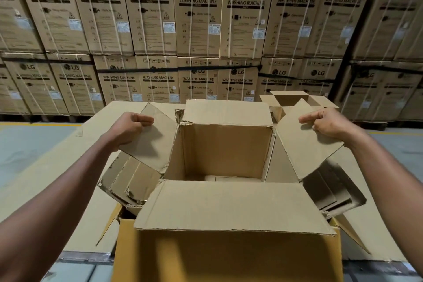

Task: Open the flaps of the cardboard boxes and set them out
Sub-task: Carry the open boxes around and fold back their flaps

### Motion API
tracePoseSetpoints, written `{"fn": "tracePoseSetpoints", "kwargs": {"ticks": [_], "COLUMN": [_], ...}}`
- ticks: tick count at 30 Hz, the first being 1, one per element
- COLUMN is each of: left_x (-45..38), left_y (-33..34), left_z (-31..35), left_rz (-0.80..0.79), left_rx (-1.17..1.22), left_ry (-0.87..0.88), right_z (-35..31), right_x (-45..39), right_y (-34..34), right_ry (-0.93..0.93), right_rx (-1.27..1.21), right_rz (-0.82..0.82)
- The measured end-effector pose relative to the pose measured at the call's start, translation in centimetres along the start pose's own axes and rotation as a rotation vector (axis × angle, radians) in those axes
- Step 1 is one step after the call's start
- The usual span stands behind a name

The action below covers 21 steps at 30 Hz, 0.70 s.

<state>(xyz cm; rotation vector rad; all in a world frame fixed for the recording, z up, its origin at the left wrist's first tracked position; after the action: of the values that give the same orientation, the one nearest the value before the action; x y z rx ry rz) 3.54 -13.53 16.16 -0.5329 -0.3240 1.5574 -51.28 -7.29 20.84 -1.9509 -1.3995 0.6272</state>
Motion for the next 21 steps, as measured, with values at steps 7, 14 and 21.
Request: {"fn": "tracePoseSetpoints", "kwargs": {"ticks": [7, 14, 21], "left_x": [-1.3, -0.7, 0.7], "left_y": [-0.4, -0.9, -1.4], "left_z": [-2.6, -4.0, -6.1], "left_rz": [-0.037, -0.090, -0.094], "left_rx": [-0.039, -0.019, -0.102], "left_ry": [-0.033, -0.023, -0.044], "right_z": [0.9, 1.8, 5.6], "right_x": [-0.9, 0.9, 1.4], "right_y": [0.2, 0.0, -0.1], "right_ry": [0.041, 0.046, 0.070], "right_rx": [-0.014, -0.089, -0.118], "right_rz": [-0.035, -0.101, -0.158]}}
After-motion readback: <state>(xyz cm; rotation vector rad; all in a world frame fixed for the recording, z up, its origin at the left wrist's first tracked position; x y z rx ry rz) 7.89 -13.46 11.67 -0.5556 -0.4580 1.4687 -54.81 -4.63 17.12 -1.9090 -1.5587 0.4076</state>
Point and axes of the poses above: each hand's wrist, its own x-axis away from the middle knuckle, its own y-axis out of the palm, z = x × y, the point moved 6 cm from there along -x, towards the middle knuckle, and after that the axes turned 3 degrees about y, right-handed, at the moved point
